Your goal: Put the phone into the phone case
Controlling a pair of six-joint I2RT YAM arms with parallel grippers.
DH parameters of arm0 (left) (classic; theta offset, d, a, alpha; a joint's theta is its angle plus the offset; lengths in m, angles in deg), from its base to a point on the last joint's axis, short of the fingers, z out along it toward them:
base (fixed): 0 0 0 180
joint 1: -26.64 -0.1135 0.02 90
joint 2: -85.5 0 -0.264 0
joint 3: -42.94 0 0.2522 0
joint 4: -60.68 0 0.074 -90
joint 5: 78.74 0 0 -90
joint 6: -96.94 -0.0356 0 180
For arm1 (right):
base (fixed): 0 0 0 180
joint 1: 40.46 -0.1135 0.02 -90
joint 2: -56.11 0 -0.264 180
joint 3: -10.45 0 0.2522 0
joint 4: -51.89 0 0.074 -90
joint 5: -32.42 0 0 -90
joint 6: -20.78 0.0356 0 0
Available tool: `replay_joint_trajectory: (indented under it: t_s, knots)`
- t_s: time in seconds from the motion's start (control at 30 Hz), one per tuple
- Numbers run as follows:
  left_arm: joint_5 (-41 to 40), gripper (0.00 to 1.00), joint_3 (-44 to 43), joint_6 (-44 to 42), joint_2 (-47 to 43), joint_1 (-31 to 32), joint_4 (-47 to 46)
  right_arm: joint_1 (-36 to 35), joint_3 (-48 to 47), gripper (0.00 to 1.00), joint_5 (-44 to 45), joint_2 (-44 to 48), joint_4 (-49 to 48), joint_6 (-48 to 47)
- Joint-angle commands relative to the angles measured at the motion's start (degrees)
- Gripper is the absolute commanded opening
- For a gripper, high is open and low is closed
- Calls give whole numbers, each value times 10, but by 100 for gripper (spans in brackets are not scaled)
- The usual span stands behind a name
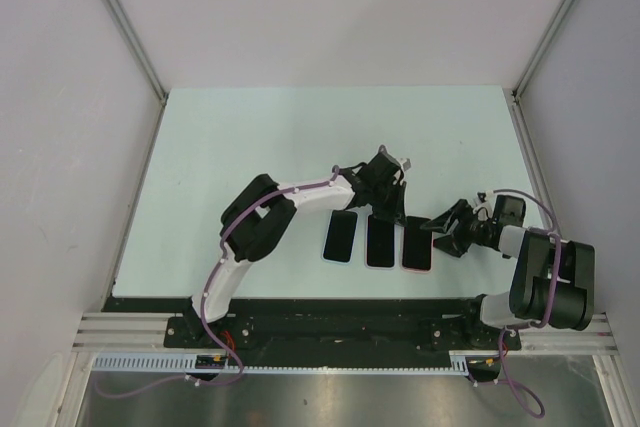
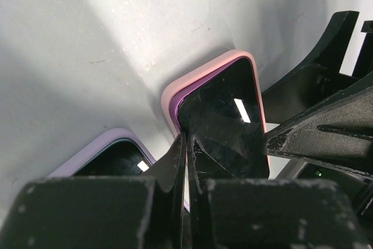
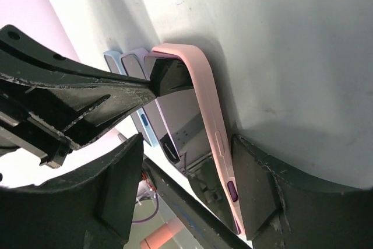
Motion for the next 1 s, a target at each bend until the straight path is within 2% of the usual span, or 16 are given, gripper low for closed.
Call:
replay_joint_trajectory:
  t_s: [0.0, 0.27, 0.43, 0.53, 0.57, 0.63, 0.67, 0.77, 0.9, 0.93, 0.97]
  knots:
    - [44, 4, 21, 15, 19, 17, -52, -12, 6, 66, -69, -15, -68, 27]
    - [58, 4, 47, 26, -1, 17, -73, -11, 15, 64, -79, -39, -121, 31]
    - [68, 4, 59, 36, -4, 16, -92, -11, 18, 52, -97, -62, -165, 43]
    - [74, 4, 67, 42, -5, 17, -100, -11, 18, 42, -103, -69, -177, 46]
    - [75, 4, 71, 43, -8, 17, -104, -11, 18, 33, -103, -70, -179, 44]
    - [75, 4, 73, 43, -14, 16, -106, -10, 18, 24, -104, -74, -186, 47]
    - [76, 4, 73, 43, -16, 16, -106, -10, 18, 15, -106, -78, -189, 49]
    - [77, 6, 71, 40, -30, 14, -106, -9, 18, 0, -119, -85, -212, 69]
    - [84, 12, 83, 43, -77, -6, -104, -9, 18, 0, -153, -68, -267, 122]
    - [85, 21, 89, 44, -108, -11, -106, -10, 18, 0, -157, -58, -275, 146]
    - [88, 24, 101, 45, -124, -17, -107, -10, 18, 0, -160, -35, -295, 160]
